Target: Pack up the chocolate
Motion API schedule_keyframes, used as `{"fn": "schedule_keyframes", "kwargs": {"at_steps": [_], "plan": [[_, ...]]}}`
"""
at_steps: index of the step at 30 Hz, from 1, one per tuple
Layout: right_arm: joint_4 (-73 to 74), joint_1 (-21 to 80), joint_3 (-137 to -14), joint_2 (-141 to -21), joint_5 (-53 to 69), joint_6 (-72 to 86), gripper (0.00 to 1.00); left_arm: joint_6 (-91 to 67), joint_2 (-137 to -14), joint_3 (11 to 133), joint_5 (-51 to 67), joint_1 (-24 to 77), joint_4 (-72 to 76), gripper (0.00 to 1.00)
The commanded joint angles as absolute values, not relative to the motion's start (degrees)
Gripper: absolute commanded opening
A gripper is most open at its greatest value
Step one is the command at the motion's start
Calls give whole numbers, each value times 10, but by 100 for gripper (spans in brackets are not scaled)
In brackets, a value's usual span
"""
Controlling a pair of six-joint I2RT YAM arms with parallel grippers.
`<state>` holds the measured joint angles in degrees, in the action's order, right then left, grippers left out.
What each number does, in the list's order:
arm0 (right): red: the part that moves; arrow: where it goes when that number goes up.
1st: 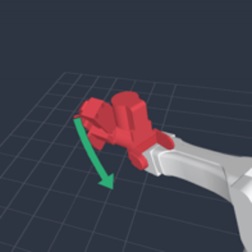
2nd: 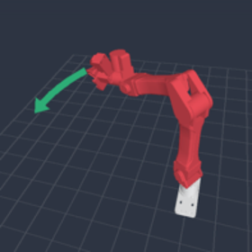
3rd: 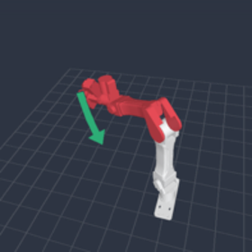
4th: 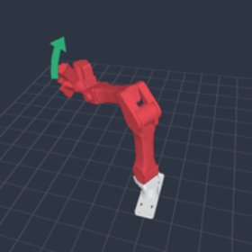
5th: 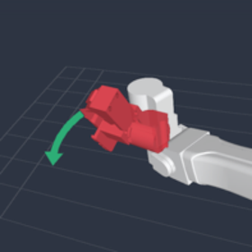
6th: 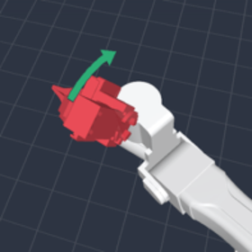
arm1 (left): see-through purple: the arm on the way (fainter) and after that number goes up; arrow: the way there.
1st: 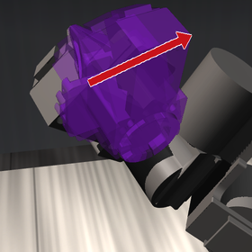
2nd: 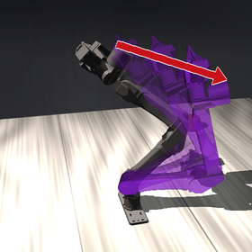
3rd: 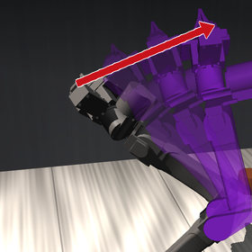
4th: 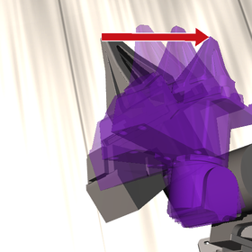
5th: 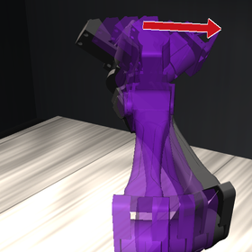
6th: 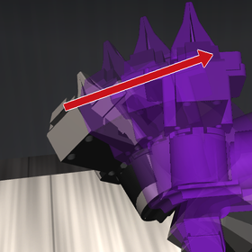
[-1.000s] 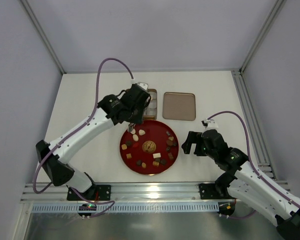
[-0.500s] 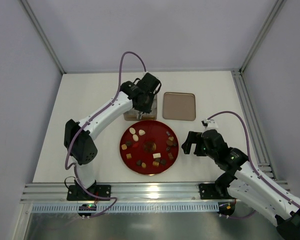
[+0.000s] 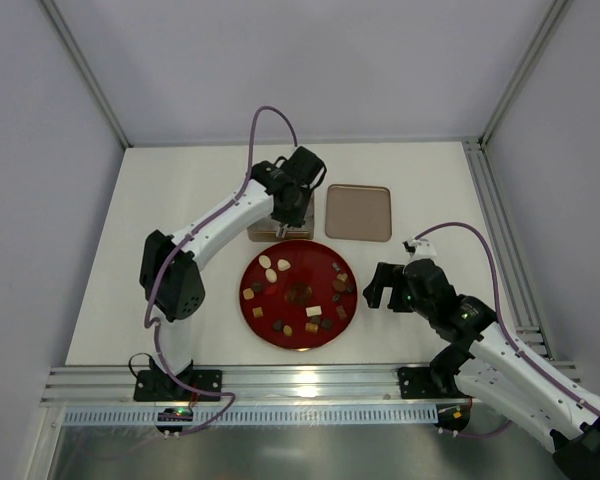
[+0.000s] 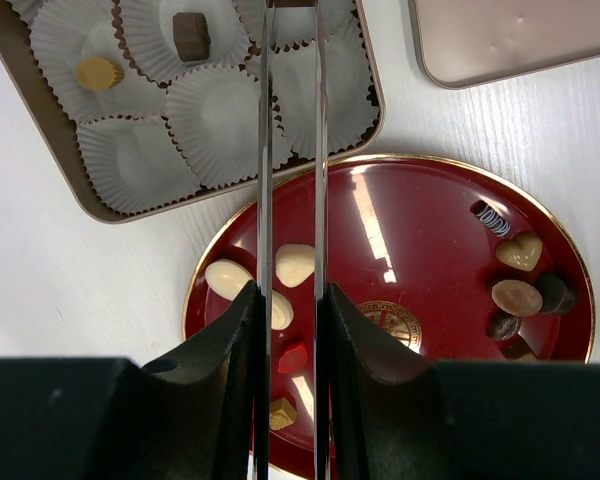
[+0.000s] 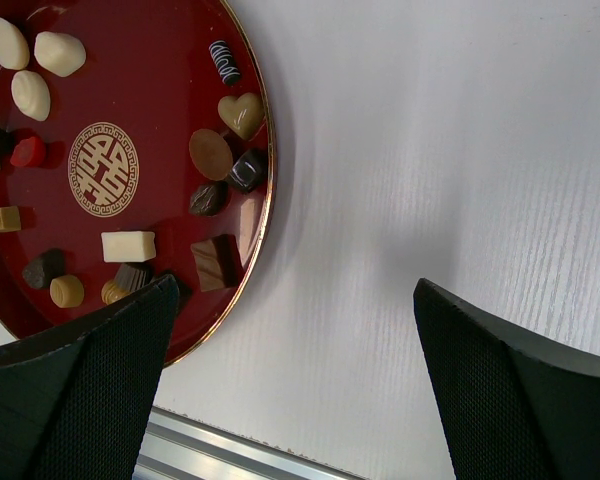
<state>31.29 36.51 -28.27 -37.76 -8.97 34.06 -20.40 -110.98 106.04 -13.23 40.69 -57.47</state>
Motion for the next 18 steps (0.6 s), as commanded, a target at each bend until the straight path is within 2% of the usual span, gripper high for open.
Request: {"fn": "schedule_keyframes", "kwargs": {"at_steps": [1,7,18], "plan": [[297,363,-283,-376,-90,345,100,-192,-1113,1063,-125,402,-558,21],[297,363,-284,-377,-91,347,100,-188,-1125,1063,-128,397,-558,22],[296,363,-283,-375,-90,345,100,-183,-1136,1078,-130,394,-563,34]]}}
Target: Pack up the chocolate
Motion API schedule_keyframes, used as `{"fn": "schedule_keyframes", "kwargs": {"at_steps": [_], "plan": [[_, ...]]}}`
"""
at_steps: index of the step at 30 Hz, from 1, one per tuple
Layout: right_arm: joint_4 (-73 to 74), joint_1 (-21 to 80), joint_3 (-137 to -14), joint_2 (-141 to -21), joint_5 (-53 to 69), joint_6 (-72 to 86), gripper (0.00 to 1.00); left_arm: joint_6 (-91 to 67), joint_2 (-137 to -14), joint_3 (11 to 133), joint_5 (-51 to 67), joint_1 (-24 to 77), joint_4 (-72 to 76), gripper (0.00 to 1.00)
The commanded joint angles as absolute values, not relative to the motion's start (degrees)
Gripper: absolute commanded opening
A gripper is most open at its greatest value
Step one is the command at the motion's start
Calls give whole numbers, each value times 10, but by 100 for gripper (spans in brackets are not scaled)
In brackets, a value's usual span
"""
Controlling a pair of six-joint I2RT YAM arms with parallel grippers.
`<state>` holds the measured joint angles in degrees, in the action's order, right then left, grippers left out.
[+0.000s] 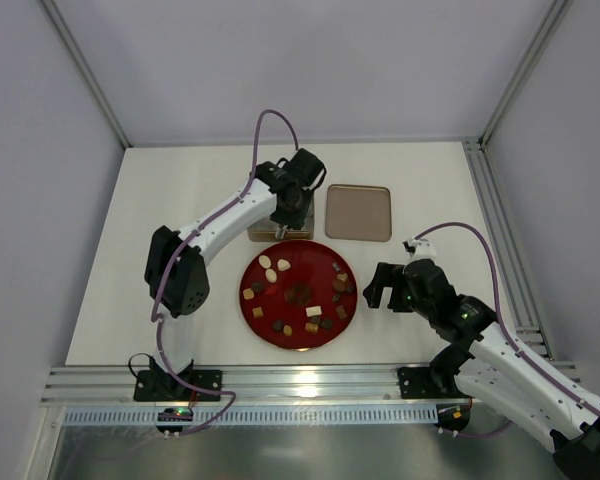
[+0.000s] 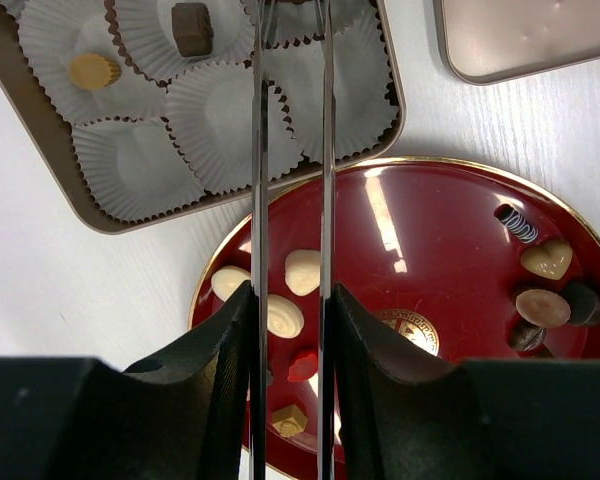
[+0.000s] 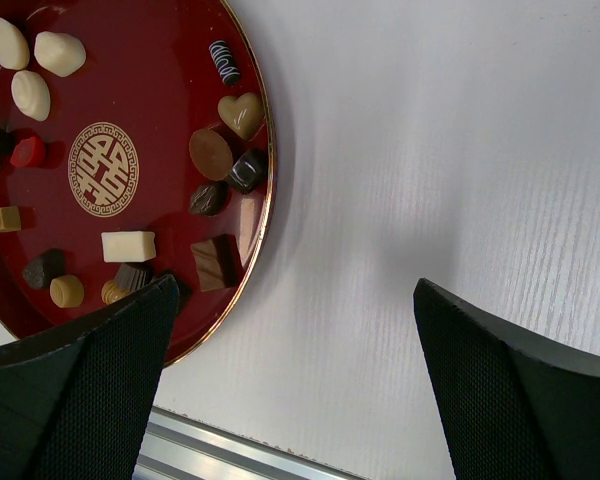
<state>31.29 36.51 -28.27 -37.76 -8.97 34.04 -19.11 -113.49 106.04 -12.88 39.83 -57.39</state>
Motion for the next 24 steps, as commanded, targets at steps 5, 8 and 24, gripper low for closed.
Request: {"fn": "schedule_keyframes", "kwargs": {"at_steps": [5,8,24], "plan": [[296,363,-281,-375,-90,345,100,-183,-1138,1085,-132,392,-569,36],[296,363,-282,-376,-90,345,100,-183,-1138,1089,-132,391,-570,37],[296,364,-283,-376,-90,345,100,-177,-1133,1111,-134,389,-587,44]]}}
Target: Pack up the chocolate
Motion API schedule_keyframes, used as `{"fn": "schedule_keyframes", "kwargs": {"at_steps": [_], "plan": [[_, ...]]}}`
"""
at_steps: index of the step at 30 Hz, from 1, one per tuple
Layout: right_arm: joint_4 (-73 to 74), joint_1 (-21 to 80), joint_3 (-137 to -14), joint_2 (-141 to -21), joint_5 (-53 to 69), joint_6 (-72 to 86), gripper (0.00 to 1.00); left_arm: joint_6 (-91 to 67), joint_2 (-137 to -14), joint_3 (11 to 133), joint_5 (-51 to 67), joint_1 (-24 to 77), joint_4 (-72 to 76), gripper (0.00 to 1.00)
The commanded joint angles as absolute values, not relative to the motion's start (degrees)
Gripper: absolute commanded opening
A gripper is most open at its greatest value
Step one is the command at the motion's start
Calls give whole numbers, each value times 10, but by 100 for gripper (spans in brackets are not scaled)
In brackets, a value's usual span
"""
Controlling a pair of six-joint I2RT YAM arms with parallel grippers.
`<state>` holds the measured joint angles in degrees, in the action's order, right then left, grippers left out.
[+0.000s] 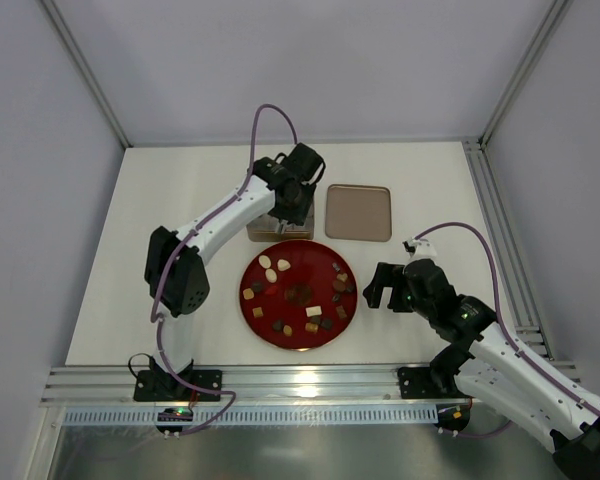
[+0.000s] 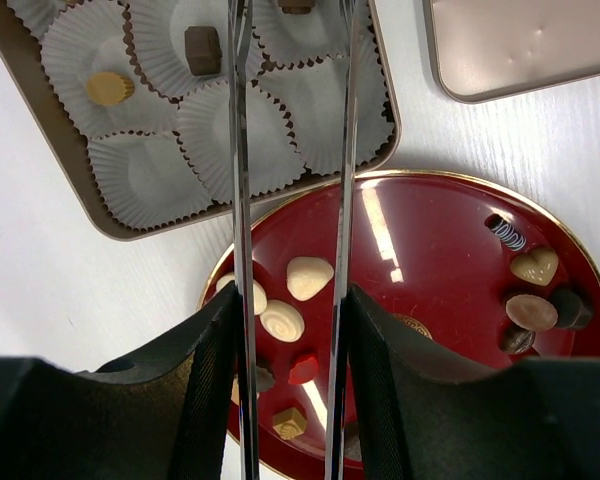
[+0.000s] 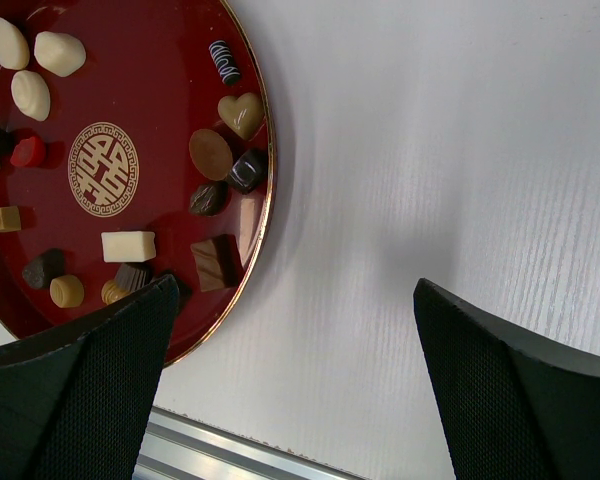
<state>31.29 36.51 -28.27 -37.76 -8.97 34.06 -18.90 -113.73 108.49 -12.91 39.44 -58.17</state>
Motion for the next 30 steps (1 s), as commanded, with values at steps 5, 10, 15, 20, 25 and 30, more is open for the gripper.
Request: {"fn": "schedule_keyframes", "kwargs": {"at_steps": [5,10,15,20,25,30], "plan": [[297,363,-283,-376,-89,345,100,-175,-1129,1114,-136,389,-593,46],[297,363,-283,-377,-89,345,100,-175,-1126,1119,-135,389,-599,49],[297,363,-283,-376,-89,345,100,-176,-1118,1120,-134,389,-601,49],[296,363,-283,-375,-89,345,100,-177,-1107,1127,-136,388,-605,50],[295,363,-282,-375,-89,345,100,-178,-1092,1130,-136,389,-613,50],[296,363,-282,-376,-90,345,100,-180,-1069,1126,-132,389,-620,50]]}}
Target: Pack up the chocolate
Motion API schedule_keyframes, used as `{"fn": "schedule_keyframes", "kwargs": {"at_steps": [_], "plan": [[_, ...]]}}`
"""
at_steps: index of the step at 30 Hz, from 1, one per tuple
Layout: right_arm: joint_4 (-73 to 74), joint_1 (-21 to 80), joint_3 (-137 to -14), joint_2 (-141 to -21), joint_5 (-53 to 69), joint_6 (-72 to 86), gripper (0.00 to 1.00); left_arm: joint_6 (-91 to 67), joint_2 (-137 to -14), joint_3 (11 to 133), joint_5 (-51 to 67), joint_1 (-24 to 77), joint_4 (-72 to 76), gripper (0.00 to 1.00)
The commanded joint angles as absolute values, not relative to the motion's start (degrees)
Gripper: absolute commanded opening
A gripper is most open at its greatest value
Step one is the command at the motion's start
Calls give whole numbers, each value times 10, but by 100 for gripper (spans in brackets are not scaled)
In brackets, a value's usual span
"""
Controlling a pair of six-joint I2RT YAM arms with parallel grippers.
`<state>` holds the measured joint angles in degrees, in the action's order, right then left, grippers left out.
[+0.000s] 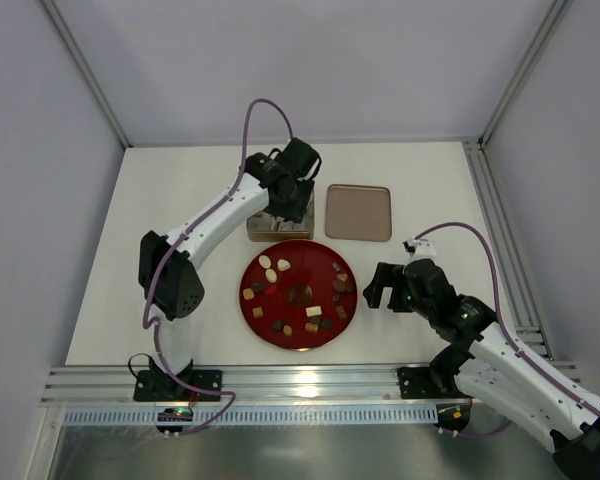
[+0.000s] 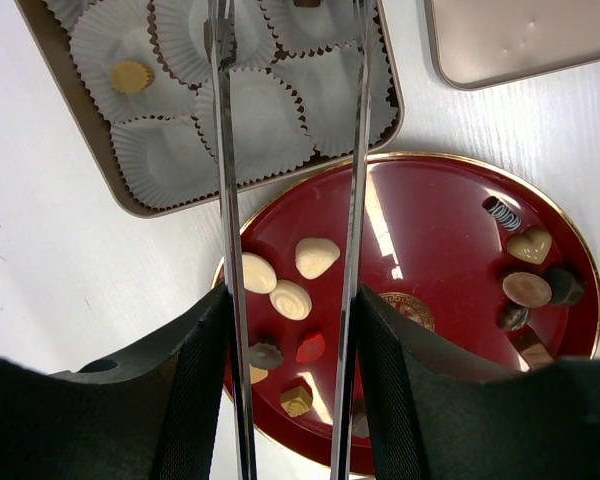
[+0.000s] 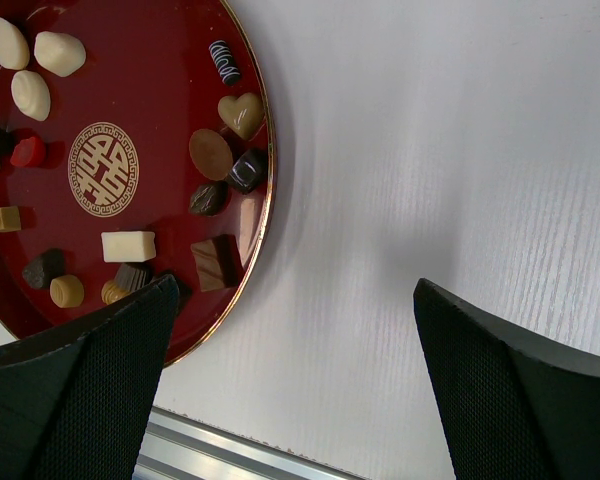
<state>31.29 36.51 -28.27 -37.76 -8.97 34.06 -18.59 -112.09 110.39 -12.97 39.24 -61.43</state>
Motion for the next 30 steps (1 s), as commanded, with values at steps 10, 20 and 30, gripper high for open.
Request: {"fn": "schedule_keyframes", "kwargs": {"at_steps": [10,20,30], "plan": [[295,363,-283,-376,-91,345,100,-196,-987,1065,-112,388,-614,50],[294,363,-284,-377,-87,342,100,-228,-857,946,-85,390,-587,51],[288,363,-285,-387,-84,339,100,-266,-713,797,-164,388,-577,54]]}}
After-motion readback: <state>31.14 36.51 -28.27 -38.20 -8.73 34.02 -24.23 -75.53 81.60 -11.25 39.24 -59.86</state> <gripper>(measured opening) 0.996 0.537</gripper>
